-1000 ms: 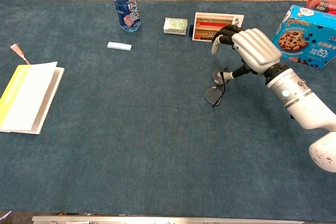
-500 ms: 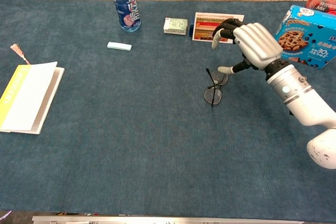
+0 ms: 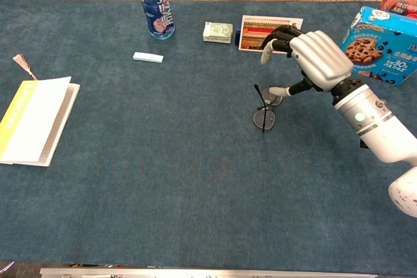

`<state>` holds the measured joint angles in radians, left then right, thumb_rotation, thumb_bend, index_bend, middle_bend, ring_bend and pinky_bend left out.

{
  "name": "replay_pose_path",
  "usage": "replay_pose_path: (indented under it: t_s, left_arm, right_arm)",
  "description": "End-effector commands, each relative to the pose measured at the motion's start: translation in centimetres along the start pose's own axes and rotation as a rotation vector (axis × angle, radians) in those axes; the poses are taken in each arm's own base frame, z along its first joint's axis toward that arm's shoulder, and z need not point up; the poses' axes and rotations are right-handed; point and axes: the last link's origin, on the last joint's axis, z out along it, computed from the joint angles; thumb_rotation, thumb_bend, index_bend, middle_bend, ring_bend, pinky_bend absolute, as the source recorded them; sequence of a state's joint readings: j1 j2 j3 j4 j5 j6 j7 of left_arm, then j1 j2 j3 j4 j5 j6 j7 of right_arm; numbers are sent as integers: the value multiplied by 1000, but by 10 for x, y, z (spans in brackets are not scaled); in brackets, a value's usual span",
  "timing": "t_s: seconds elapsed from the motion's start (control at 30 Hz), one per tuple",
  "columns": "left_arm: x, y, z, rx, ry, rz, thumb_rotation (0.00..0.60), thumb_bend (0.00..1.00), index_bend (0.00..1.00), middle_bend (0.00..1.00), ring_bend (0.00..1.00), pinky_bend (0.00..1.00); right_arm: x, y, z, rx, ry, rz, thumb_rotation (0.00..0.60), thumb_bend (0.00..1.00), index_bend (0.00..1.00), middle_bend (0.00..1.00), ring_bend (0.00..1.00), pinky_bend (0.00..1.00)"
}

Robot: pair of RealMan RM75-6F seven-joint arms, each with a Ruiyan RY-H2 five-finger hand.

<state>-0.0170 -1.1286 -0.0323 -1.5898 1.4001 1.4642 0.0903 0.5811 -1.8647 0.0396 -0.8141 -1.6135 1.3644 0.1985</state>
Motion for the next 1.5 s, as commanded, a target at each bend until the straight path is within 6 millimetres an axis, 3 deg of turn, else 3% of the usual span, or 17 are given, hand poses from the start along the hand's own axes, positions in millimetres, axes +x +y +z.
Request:
replay_pose_path:
  t_s: [0.03, 0.7, 1.1, 1.3, 1.5]
  left_arm:
    - [0, 0, 0, 2, -1, 0, 600, 40, 527, 504, 385, 588]
    - [-2, -5, -3, 15, -2, -11, 600, 40, 527, 505, 385, 589]
    - [-2, -6, -3, 16, -2, -11, 600, 40, 526, 505, 385, 589]
    - [-1, -5, -2, 12, -2, -9, 600, 40, 526, 505, 385, 589]
    - [0, -1, -1, 2, 0, -3, 600, 39, 527, 505, 385, 588]
  right_arm:
    - [-3, 0, -1, -1, -12, 1, 600, 0, 464, 343, 184, 437]
    - [-28, 1, -10, -19, -95, 8, 600, 0, 464, 343, 184, 437]
    - [-32, 5, -13, -32, -110, 4, 600, 0, 464, 344, 184, 437]
    - [-21, 7, -8, -35, -60, 12, 600, 0, 464, 343, 184, 437]
    - [7, 4, 8, -12, 62, 24, 600, 0, 464, 344, 184, 437]
